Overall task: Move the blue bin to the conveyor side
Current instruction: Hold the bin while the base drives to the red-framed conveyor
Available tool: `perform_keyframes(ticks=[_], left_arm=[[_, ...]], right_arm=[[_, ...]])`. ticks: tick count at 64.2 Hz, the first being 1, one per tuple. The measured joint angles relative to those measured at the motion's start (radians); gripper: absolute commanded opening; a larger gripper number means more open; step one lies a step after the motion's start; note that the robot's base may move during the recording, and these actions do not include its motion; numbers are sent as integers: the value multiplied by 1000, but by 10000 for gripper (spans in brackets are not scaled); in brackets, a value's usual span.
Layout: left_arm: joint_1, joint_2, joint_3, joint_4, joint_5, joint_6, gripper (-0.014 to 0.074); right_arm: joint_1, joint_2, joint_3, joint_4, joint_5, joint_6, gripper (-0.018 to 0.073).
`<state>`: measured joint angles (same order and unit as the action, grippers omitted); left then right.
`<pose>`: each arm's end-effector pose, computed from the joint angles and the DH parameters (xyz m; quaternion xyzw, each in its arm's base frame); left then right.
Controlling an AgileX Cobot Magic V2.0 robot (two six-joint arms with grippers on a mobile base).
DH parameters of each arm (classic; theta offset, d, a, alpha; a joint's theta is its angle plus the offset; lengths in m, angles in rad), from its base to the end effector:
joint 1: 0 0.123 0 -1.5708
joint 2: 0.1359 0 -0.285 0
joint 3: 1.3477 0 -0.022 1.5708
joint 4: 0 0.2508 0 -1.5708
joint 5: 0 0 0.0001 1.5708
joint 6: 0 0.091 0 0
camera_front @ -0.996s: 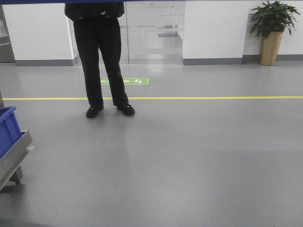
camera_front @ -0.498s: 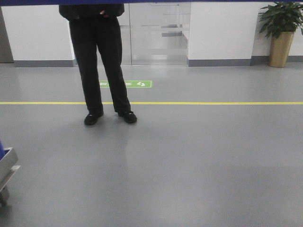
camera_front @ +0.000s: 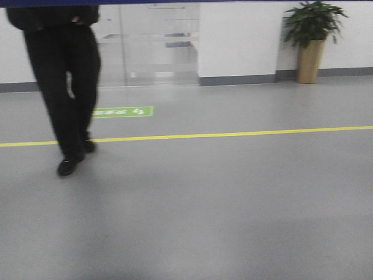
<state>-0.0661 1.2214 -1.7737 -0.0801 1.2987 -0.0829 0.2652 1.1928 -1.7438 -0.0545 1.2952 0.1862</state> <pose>0.1985 -0.0202 0.5133 -0.0002 0.8972 -0.0720 0.4357 0.1865 0.0457 0.5112 -0.0305 0.8966 0.0726 0.4358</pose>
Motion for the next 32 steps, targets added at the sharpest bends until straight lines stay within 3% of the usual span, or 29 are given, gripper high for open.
perform_keyframes(ticks=[32], left_arm=[[0, 0, 0, 3, -2, 0, -19]], right_arm=[[0, 4, 0, 0, 0, 0, -88]])
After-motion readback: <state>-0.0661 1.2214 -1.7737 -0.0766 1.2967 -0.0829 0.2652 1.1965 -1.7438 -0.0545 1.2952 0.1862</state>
